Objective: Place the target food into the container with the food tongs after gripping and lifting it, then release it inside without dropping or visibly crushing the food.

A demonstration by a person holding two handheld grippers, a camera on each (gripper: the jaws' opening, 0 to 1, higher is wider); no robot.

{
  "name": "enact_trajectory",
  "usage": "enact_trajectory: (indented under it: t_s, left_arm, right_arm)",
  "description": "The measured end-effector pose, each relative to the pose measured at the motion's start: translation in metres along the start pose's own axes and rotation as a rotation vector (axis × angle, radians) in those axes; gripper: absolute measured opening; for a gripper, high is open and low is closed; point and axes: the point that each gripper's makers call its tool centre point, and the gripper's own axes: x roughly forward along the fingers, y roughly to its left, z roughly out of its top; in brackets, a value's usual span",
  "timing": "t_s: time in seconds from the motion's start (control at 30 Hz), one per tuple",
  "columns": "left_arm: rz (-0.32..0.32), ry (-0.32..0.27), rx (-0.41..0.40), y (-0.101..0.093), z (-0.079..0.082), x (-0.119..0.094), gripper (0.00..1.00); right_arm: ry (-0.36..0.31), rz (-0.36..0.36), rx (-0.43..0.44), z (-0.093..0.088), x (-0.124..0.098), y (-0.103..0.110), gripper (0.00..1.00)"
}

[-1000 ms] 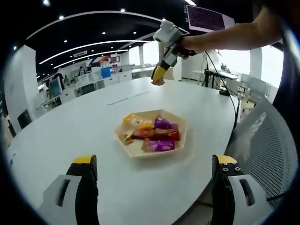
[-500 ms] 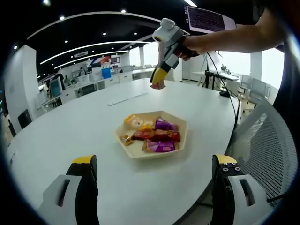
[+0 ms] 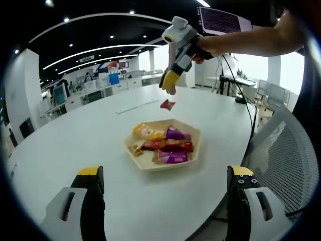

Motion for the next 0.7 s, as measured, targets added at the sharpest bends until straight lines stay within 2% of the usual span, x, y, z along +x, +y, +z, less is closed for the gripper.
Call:
enact_trajectory:
  t_s: [0.37, 0.7]
  left_arm:
    - [-0.003, 0.004, 0.000, 0.000, -0.001, 0.000, 0.99]
    - [-0.011, 0.009, -0.003, -0.001, -0.002, 0.001, 0.99]
  right_arm:
    - [-0.046, -0.009, 0.001, 0.003, -0.006, 0.004, 0.26]
    - [-0.128, -0.030, 0.012, 0.000, -0.025, 0.004, 0.25]
